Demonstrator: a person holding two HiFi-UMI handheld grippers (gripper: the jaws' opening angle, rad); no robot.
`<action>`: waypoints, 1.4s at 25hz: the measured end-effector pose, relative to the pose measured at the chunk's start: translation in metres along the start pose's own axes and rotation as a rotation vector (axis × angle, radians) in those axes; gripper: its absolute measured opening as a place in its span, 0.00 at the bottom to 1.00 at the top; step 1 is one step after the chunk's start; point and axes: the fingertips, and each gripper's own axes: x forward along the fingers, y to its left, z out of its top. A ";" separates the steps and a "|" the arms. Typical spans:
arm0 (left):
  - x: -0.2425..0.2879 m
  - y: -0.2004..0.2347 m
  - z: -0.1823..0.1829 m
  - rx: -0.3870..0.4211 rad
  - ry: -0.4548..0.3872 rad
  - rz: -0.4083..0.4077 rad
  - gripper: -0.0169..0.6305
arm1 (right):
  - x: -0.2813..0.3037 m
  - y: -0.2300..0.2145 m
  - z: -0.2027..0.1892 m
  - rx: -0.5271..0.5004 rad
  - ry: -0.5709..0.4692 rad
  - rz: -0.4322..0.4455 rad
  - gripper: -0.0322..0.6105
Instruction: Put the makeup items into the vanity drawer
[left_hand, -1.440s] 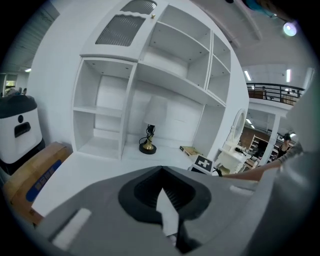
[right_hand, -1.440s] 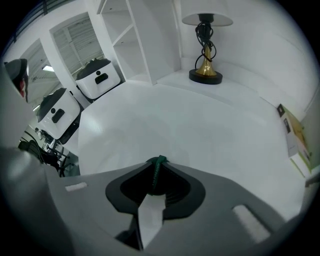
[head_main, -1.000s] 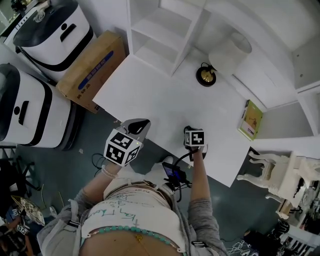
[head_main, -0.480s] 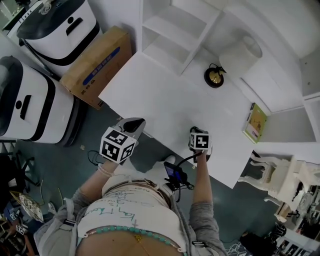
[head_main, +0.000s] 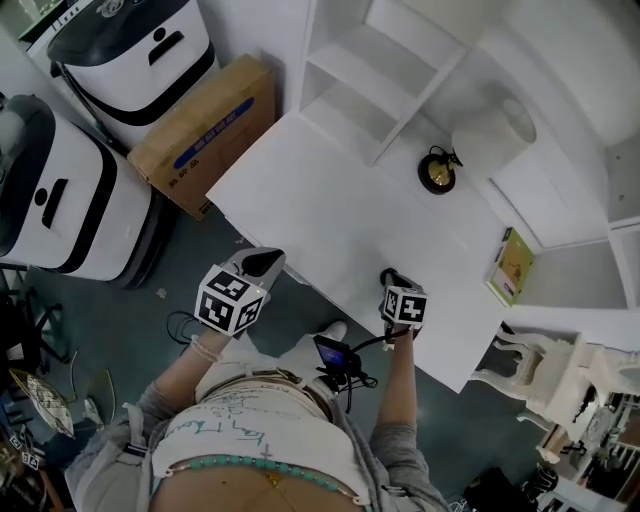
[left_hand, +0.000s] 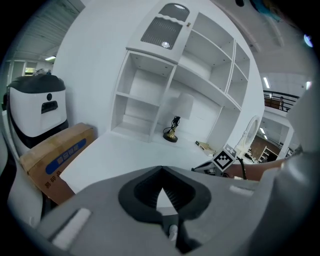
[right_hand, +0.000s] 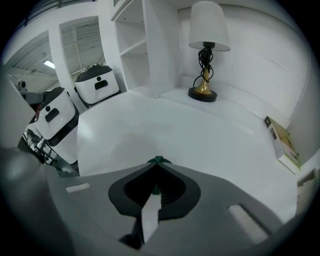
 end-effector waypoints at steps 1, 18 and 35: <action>-0.001 0.004 -0.001 -0.006 -0.002 0.005 0.03 | 0.000 0.001 0.002 0.004 -0.004 0.000 0.09; -0.007 0.090 -0.051 -0.028 0.050 0.065 0.03 | 0.013 0.045 0.010 0.038 -0.026 0.005 0.09; 0.033 0.128 -0.120 -0.022 0.189 0.070 0.03 | 0.001 0.087 0.049 0.041 -0.103 0.061 0.10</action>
